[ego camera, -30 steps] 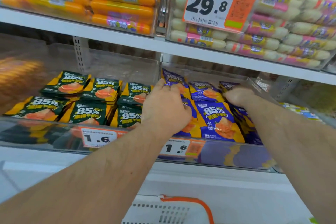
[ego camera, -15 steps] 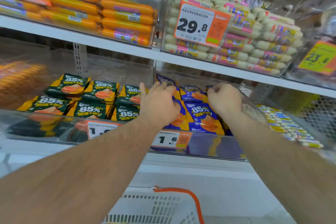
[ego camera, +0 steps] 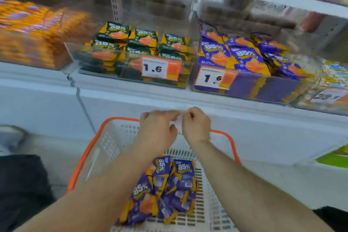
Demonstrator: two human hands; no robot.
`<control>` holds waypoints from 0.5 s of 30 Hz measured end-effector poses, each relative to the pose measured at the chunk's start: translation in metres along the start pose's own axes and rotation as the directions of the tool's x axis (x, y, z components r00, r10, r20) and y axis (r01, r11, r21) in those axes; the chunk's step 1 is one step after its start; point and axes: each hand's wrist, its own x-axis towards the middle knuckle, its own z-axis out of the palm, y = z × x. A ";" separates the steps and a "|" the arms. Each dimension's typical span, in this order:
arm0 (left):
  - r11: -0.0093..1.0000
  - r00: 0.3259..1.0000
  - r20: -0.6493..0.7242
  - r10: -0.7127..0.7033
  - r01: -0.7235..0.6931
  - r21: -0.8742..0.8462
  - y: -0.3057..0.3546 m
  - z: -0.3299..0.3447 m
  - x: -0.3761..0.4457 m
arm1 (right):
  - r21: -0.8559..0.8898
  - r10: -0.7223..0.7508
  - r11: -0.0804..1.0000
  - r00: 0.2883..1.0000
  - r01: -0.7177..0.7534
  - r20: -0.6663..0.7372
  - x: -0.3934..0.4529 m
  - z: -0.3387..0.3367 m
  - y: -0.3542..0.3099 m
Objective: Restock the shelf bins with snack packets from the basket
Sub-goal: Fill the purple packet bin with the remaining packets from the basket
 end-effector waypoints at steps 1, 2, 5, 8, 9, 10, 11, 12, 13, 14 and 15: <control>0.996 0.992 0.095 -0.086 0.089 -0.019 -0.011 0.007 -0.012 | -0.052 0.113 0.993 0.988 -0.108 0.103 -0.011 0.011 0.020; 0.986 0.971 0.179 -0.156 0.165 -0.037 -0.021 0.014 -0.021 | -0.095 0.204 0.977 0.965 -0.191 0.163 -0.020 0.018 0.039; 0.927 0.883 0.366 -0.295 0.358 -0.116 -0.041 0.033 -0.042 | -0.223 0.469 0.879 0.846 -0.421 0.253 -0.045 0.032 0.098; 0.877 0.820 0.447 -0.356 0.459 -0.143 -0.055 0.052 -0.056 | -0.332 0.640 0.766 0.703 -0.550 0.310 -0.062 0.030 0.138; 0.861 0.805 0.465 -0.368 0.484 -0.157 -0.058 0.058 -0.059 | -0.354 0.672 0.740 0.662 -0.573 0.332 -0.065 0.031 0.150; 0.846 0.791 0.480 -0.379 0.507 -0.167 -0.062 0.064 -0.061 | -0.343 0.717 0.697 0.604 -0.630 0.348 -0.067 0.031 0.154; 0.835 0.779 0.491 -0.390 0.524 -0.170 -0.065 0.071 -0.061 | -0.423 0.759 0.651 0.543 -0.631 0.358 -0.066 0.034 0.161; 0.824 0.764 0.505 -0.401 0.542 -0.167 -0.067 0.077 -0.060 | -0.495 0.736 0.674 0.556 -0.549 0.386 -0.074 0.035 0.167; 0.814 0.750 0.519 -0.411 0.558 -0.161 -0.069 0.082 -0.060 | -0.467 0.763 0.646 0.515 -0.604 0.390 -0.075 0.037 0.176; 0.804 0.735 0.532 -0.421 0.574 -0.155 -0.071 0.087 -0.059 | -0.394 0.790 0.607 0.470 -0.690 0.394 -0.073 0.040 0.183; 0.796 0.720 0.544 -0.430 0.587 -0.148 -0.073 0.092 -0.058 | -0.369 0.810 0.567 0.420 -0.736 0.408 -0.075 0.039 0.179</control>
